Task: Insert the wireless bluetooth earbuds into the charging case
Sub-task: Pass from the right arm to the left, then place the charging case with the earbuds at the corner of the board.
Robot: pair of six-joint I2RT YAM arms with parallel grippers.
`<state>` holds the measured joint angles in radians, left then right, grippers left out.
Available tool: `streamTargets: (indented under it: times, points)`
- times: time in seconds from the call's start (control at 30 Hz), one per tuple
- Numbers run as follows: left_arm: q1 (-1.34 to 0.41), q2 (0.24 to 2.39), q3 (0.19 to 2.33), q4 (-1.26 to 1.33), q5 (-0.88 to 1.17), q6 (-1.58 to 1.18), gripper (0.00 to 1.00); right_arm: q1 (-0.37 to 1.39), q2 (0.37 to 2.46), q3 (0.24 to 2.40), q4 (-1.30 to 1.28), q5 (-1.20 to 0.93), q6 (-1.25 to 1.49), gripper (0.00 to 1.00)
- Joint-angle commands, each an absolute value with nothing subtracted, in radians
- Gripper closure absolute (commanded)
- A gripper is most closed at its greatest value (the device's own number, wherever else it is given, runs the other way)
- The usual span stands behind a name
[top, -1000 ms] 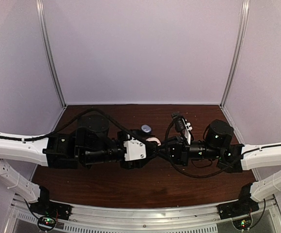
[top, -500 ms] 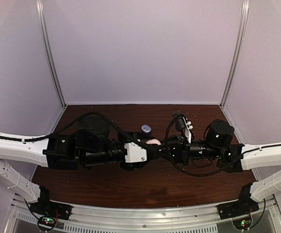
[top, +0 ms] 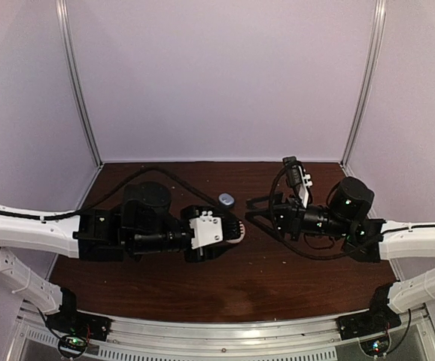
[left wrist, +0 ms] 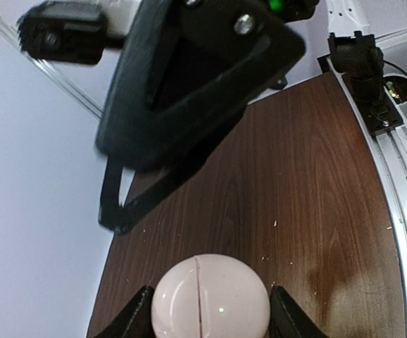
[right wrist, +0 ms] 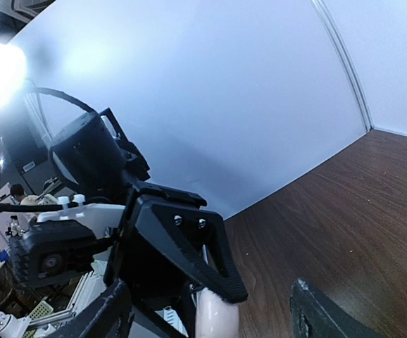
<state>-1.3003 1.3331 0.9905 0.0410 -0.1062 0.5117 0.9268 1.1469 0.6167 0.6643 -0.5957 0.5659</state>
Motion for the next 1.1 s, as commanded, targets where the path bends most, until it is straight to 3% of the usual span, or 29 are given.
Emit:
streamTargets:
  times: [0.0,0.37,0.67,0.83,1.07]
  points:
    - [-1.163,1.322,0.946,0.159,0.016,0.307,0.68,0.861,1.086,0.591,0.651,-0.567,0.557,0.18]
    - [-0.829,1.578,0.916,0.306,0.147,0.008,0.70,0.753,0.996,0.561,0.550,-0.560,0.511,0.14]
    - [-0.732,1.855,1.049,0.317,0.189,0.004,0.70,0.741,0.973,0.525,0.545,-0.562,0.502,0.09]
    - [-0.712,1.969,1.128,0.316,0.194,0.003,0.70,0.739,0.953,0.514,0.528,-0.543,0.489,0.01]
    - [-0.674,2.087,1.217,0.300,0.190,-0.072,0.68,0.736,0.946,0.510,0.520,-0.537,0.478,0.00]
